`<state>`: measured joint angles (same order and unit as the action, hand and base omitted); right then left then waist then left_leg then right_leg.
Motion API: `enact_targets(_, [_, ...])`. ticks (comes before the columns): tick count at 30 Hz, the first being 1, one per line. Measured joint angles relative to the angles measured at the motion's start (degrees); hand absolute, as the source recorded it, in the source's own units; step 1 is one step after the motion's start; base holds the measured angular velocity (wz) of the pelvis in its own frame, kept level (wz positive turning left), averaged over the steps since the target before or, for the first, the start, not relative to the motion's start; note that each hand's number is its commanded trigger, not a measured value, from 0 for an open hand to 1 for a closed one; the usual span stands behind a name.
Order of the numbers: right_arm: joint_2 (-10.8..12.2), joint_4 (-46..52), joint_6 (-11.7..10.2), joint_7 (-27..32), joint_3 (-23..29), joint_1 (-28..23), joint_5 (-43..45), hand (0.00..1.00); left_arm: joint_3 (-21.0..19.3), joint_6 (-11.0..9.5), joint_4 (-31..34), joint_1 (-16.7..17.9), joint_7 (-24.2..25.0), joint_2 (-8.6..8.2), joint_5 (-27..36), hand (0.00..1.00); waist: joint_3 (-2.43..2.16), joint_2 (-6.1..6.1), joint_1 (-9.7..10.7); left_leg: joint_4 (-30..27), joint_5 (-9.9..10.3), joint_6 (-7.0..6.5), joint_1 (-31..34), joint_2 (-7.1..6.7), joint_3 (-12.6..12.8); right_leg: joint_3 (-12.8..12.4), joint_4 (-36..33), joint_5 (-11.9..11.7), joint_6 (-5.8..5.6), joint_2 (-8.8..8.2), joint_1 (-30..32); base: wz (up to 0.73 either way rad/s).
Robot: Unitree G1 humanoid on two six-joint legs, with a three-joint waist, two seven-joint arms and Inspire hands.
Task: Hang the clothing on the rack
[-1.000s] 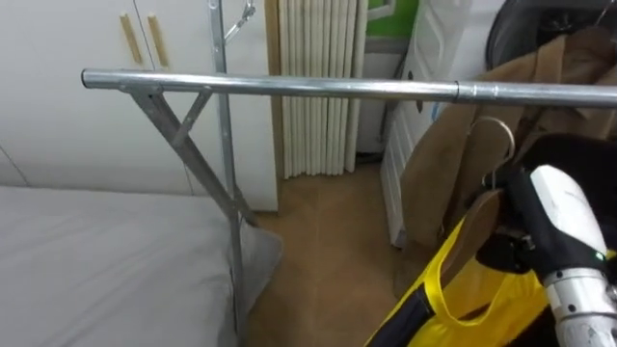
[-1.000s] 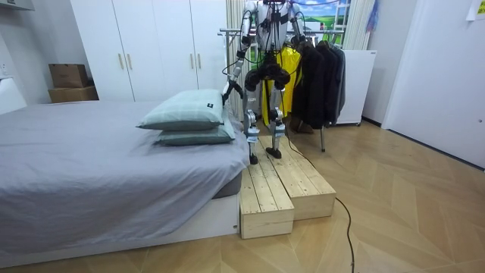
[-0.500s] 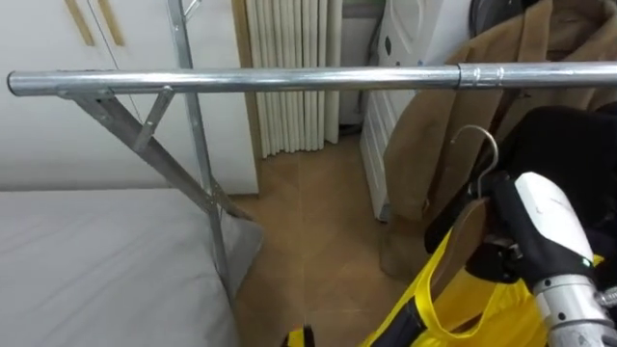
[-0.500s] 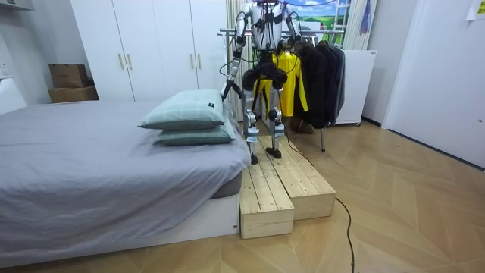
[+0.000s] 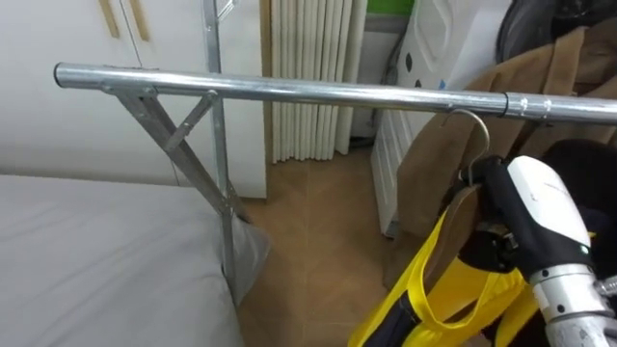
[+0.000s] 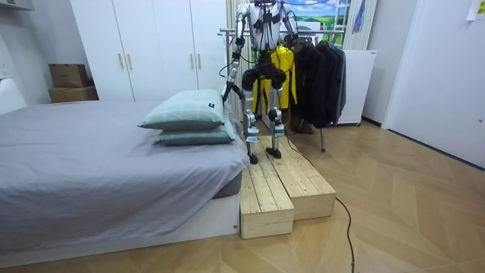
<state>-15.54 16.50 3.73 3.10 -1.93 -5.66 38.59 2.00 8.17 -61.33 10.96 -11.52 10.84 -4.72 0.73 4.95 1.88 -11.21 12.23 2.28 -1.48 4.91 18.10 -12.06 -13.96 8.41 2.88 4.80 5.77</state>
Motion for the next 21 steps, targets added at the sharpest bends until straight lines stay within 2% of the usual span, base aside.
enact_targets(7, [0.42, -0.01, -0.27, 0.48, -0.16, -0.16, 0.23, 1.0, 0.08, 0.0, 0.48, -0.09, -0.01, 0.0, -0.6, 0.0, 0.13, -0.7, 0.05, -0.08, -0.01, 0.0, 0.2, 0.05, -0.11, 0.09, 0.08, -0.15, 0.1, 0.04, 0.13, 0.0])
enact_targets(17, [0.78, -0.03, -0.3, 0.48, -0.29, -0.2, 0.46, 1.0, 0.52, 0.0, 0.54, -0.08, 0.01, -0.4, -0.6, 0.0, -0.05, -2.22, -0.51, -0.06, -0.01, 0.01, -0.09, 0.1, -0.16, 0.08, 0.2, -0.28, 0.14, 0.12, -0.21, 0.0])
enact_targets(21, [0.78, -0.04, -0.3, 0.48, -0.28, -0.2, 0.46, 1.0, 0.52, 0.0, 0.54, -0.08, 0.01, -0.47, -0.61, 0.0, -0.05, -2.24, -0.55, -0.05, -0.04, 0.05, -0.09, 0.13, -0.16, 0.08, 0.23, -0.28, 0.14, 0.17, -0.21, 0.0])
